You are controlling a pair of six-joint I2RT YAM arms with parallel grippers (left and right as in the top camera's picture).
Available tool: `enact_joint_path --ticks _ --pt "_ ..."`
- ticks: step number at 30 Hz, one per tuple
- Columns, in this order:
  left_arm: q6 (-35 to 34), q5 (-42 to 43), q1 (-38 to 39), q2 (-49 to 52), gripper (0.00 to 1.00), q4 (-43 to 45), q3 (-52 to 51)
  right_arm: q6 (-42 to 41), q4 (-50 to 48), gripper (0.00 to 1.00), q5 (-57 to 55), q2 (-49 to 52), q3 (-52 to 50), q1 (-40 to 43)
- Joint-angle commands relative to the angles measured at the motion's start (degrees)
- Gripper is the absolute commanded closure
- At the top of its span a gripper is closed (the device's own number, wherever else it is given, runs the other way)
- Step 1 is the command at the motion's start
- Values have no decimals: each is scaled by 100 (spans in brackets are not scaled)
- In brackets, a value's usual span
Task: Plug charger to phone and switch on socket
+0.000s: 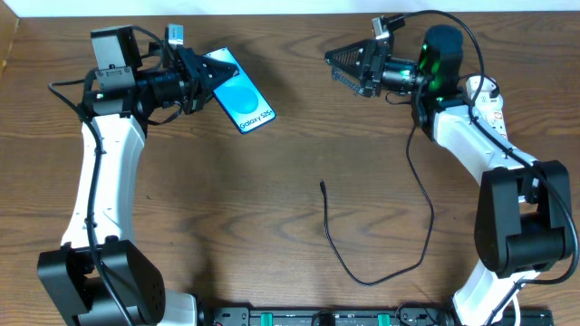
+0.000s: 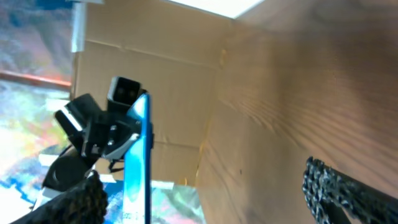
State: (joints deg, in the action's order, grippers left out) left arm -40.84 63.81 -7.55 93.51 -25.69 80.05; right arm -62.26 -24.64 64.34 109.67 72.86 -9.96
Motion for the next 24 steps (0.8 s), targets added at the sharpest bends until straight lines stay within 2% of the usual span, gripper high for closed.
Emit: enact_joint_path --ticks 1,5,7,14,20,24 --pt "251 457 -15 -105 92 4 4 802 525 1 -192 -81 258 11" --pt "251 450 -44 -105 92 11 4 1526 1384 1 -931 -81 284 -57" --pt "251 452 -118 -105 93 9 4 2107 2205 1 -1801 -81 286 -157" --pt "254 452 -286 -105 93 2 4 3003 3821 1 -3158 -81 286 -542" --pt "273 376 -304 -105 93 2 4 3501 5353 1 -4487 -81 286 -1123" --pt "271 302 -304 -105 92 2 4 3534 6072 1 -5329 -79 286 -1602"
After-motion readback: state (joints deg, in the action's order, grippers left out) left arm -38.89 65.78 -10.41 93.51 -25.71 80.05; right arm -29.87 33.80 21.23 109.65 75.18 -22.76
